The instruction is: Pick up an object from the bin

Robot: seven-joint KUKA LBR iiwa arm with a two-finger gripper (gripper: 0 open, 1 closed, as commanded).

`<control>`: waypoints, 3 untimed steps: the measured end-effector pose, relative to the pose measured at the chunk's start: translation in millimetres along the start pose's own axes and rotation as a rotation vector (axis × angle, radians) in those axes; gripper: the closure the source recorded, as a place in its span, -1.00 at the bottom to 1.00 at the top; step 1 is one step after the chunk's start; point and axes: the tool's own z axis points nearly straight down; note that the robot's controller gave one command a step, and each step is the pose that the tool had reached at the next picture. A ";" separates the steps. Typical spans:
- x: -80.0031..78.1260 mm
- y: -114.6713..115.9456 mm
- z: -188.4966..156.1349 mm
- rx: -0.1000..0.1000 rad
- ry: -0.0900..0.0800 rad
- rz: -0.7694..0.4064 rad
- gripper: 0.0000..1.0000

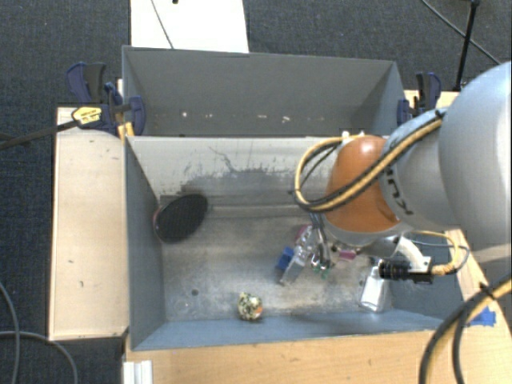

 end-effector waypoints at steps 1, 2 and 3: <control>19.0 -1.2 -2.4 -0.009 -0.030 0.025 1.00; 30.5 -21.4 -28.8 0.000 -0.012 0.040 1.00; 33.3 -12.3 -25.3 -0.001 -0.013 0.080 1.00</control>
Offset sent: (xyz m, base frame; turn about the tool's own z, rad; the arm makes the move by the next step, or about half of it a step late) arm -0.0232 0.0109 -0.0037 0.0226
